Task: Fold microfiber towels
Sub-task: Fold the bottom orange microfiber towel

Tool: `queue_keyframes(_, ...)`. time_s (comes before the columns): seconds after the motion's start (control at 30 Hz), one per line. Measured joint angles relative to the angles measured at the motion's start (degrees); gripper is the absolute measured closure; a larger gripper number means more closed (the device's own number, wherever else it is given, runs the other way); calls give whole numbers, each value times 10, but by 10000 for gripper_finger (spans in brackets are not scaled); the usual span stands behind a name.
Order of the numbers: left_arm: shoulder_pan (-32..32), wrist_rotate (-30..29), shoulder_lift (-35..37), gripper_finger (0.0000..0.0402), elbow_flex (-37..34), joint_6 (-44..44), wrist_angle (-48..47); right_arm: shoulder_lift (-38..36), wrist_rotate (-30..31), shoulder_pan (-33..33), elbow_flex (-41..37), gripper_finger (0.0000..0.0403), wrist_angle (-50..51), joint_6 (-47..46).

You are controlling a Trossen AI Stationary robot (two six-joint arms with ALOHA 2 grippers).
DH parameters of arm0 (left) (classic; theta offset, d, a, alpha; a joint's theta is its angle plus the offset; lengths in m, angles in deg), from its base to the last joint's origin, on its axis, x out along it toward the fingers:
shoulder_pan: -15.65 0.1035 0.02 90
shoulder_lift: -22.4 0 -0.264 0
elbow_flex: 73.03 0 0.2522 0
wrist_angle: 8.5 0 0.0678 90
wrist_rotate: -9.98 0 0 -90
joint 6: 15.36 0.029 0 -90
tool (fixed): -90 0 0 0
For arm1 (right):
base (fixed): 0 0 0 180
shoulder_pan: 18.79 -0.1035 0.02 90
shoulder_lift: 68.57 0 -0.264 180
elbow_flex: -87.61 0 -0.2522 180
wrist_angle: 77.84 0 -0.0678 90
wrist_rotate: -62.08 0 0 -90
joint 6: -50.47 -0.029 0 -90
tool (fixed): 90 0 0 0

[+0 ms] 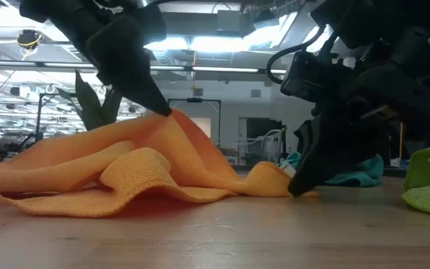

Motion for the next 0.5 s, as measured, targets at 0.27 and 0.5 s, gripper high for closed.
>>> queue_keyframes(0.27,11,3,0,344,0,-14,0,0,1,0,0,399,1,0)
queue_keyframes(0.5,27,49,0,329,0,-15,0,0,2,0,-1,399,0,0)
